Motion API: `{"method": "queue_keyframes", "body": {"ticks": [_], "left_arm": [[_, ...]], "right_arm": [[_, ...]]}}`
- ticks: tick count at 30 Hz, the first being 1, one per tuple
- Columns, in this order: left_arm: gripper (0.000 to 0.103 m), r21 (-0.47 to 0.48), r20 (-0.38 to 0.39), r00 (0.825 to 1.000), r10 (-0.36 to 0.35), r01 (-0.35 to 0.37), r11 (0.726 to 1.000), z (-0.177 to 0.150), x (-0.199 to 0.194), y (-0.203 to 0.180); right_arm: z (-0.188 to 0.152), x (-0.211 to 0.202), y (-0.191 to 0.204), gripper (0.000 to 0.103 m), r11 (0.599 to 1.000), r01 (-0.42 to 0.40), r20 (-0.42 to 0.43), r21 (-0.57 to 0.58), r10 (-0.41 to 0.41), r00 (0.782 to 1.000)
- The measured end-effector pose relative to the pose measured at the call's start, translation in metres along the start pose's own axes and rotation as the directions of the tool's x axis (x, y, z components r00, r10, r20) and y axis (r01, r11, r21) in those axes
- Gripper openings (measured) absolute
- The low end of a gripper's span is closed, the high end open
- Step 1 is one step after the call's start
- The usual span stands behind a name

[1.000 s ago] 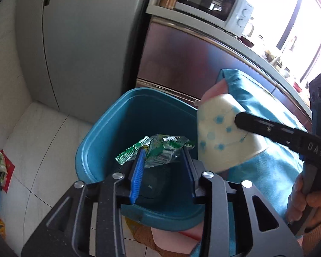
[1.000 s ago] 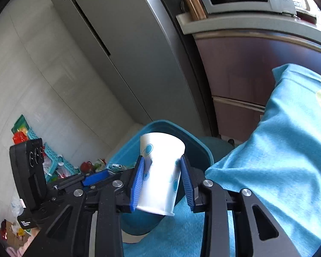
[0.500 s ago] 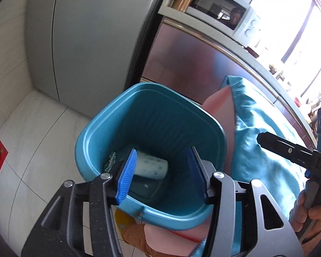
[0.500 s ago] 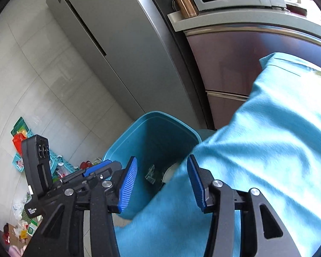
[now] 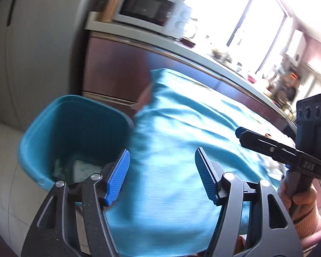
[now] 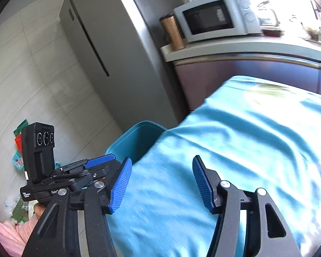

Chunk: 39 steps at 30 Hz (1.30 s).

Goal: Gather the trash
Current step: 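Return to the table and grasp the white foam net with the right gripper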

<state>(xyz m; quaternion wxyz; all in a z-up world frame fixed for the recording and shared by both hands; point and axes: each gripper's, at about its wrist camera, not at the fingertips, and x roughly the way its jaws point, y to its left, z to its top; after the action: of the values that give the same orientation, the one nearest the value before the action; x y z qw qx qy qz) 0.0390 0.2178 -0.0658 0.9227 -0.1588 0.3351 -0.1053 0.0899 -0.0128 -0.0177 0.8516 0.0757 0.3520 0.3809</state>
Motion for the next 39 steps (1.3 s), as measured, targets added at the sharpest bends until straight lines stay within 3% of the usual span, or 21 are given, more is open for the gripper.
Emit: {"method": "queue_keyframes", "body": {"ticks": [3, 7, 14, 18, 23, 27, 30, 32, 34, 36, 39], "left_arm": [[0.064, 0.067, -0.028, 0.997, -0.073, 0.075, 0.995, -0.006, 0.010, -0.037], [0.065, 0.134, -0.074, 0.984, -0.159, 0.168, 0.977, -0.013, 0.027, -0.084], [0.065, 0.205, -0.166, 0.954, -0.251, 0.282, 0.937, -0.030, 0.059, -0.155], [0.065, 0.243, -0.215, 0.935, -0.280, 0.329, 0.913, -0.036, 0.082, -0.191], [0.067, 0.290, -0.272, 0.927, -0.259, 0.336, 0.896, -0.042, 0.110, -0.230], [0.074, 0.299, -0.313, 0.916, -0.252, 0.347, 0.889, -0.044, 0.129, -0.251], [0.073, 0.299, -0.332, 0.912, -0.240, 0.343, 0.890, -0.043, 0.139, -0.262], [0.064, 0.302, -0.335, 0.914, -0.227, 0.332, 0.894, -0.042, 0.144, -0.264], [0.051, 0.298, -0.354, 0.909, -0.219, 0.331, 0.895, -0.043, 0.150, -0.266], [0.042, 0.312, -0.350, 0.915, -0.203, 0.318, 0.895, -0.044, 0.151, -0.267], [0.016, 0.305, -0.356, 0.912, -0.205, 0.320, 0.897, -0.045, 0.151, -0.265]], "right_arm": [[-0.013, -0.037, -0.022, 0.057, 0.997, 0.073, 0.049, 0.038, -0.075, 0.996], [-0.035, -0.093, -0.050, 0.057, 0.976, 0.189, 0.113, 0.110, -0.201, 0.973], [-0.059, -0.168, -0.102, 0.057, 0.897, 0.385, 0.172, 0.216, -0.423, 0.890], [-0.072, -0.193, -0.132, 0.057, 0.854, 0.442, 0.168, 0.275, -0.496, 0.852], [-0.085, -0.203, -0.152, 0.059, 0.831, 0.464, 0.138, 0.307, -0.521, 0.842], [-0.090, -0.197, -0.160, 0.068, 0.832, 0.467, 0.110, 0.299, -0.516, 0.849], [-0.089, -0.190, -0.165, 0.068, 0.838, 0.462, 0.094, 0.292, -0.505, 0.858], [-0.089, -0.188, -0.166, 0.066, 0.844, 0.452, 0.094, 0.290, -0.495, 0.864], [-0.089, -0.188, -0.165, 0.055, 0.850, 0.441, 0.097, 0.287, -0.484, 0.870], [-0.090, -0.190, -0.165, 0.044, 0.853, 0.436, 0.096, 0.288, -0.479, 0.873], [-0.091, -0.192, -0.162, 0.022, 0.857, 0.437, 0.096, 0.274, -0.477, 0.874]]}}
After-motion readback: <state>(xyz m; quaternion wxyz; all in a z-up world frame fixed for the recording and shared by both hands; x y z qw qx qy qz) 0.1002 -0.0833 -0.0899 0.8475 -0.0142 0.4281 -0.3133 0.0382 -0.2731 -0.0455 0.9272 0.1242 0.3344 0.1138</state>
